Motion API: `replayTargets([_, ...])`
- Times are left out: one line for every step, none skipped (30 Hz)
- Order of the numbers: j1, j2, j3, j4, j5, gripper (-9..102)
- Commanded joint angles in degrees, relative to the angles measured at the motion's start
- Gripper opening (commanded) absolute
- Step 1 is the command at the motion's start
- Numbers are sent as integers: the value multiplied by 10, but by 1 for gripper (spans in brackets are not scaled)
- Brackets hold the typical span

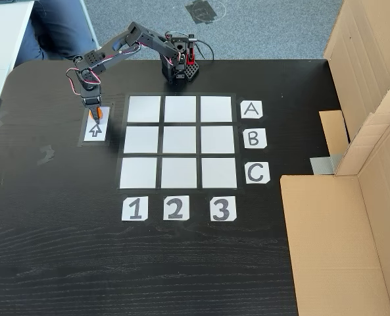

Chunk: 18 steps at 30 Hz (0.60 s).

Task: Pick up the round, orange token and place it in the grid on square A1.

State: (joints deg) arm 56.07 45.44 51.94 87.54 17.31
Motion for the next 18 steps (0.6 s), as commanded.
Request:
replayTargets([-6, 5, -21, -3, 4, 27])
replayTargets([-6, 5, -21, -3, 4, 27])
replayTargets([-6, 5, -22, -3, 4, 26])
replayTargets([-6, 5, -22, -3, 4, 26])
replayTargets([-6, 5, -22, -3, 4, 26])
replayTargets([-6, 5, -22, -3, 4, 25])
replayTargets([-6, 5, -22, -3, 4, 24])
replayTargets([-6, 4, -22, -3, 4, 23])
replayTargets([-7, 3, -22, -3, 4, 21])
replayTargets([-7, 2, -22, -3, 3, 19])
replayTargets([-8, 1, -22, -3, 3, 17])
replayTargets([-8, 1, -22, -3, 3, 16])
replayTargets([-8, 1, -22, -3, 3, 15])
replayTargets([-9, 1, -22, -3, 3, 13])
replayTargets([-9, 1, -23, -3, 3, 12])
replayTargets([-9, 1, -24, -3, 3, 11])
replayTargets([-9, 1, -25, -3, 3, 9])
replayTargets([-9, 1, -25, -3, 4, 8])
